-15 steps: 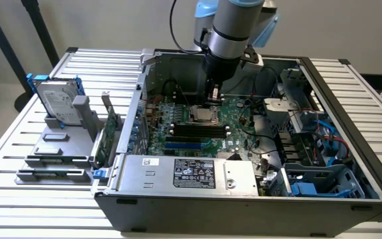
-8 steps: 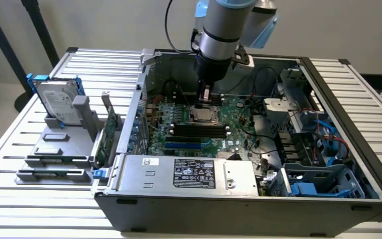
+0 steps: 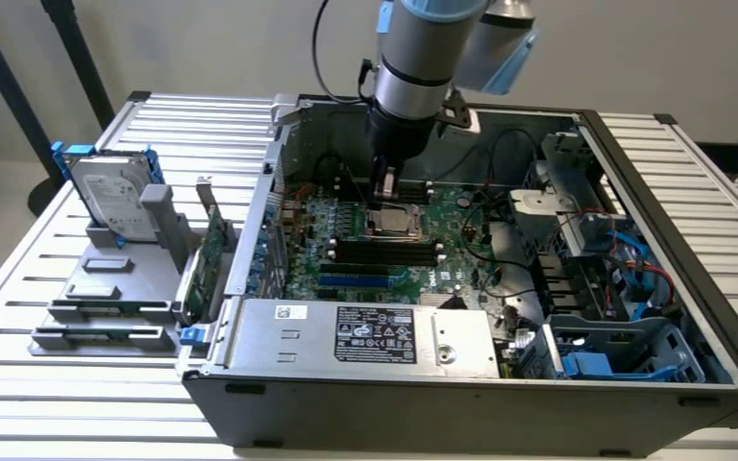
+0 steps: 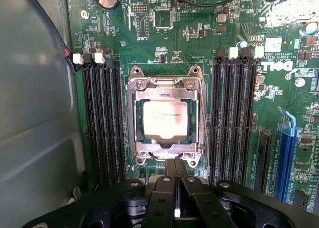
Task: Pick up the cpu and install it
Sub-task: 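Close the cpu cover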
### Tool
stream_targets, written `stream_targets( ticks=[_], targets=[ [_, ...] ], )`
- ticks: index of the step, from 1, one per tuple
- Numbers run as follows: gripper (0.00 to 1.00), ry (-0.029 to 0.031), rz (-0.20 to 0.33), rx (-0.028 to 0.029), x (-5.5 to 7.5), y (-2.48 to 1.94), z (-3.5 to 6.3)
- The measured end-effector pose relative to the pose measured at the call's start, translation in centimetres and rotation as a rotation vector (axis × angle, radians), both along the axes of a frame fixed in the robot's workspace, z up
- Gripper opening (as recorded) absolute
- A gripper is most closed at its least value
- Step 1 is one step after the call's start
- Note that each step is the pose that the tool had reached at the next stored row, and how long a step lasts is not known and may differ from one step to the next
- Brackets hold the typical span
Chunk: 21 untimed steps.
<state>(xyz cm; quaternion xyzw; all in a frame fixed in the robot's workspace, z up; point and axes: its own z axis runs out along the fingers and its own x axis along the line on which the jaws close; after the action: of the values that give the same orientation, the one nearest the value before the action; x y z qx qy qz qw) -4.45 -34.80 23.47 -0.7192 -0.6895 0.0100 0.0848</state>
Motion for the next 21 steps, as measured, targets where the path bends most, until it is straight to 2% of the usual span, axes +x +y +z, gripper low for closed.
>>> stream_targets(
  ticks=[8, 16, 21],
  targets=[
    [0.11, 0.0, 0.014, 0.0066, -0.3, 0.06, -1.16],
    [0.11, 0.0, 0.019, 0.0113, -0.4, 0.8, -2.54],
    [0.11, 0.0005, 0.019, 0.0113, -0.6, 0.89, -3.29]
  ],
)
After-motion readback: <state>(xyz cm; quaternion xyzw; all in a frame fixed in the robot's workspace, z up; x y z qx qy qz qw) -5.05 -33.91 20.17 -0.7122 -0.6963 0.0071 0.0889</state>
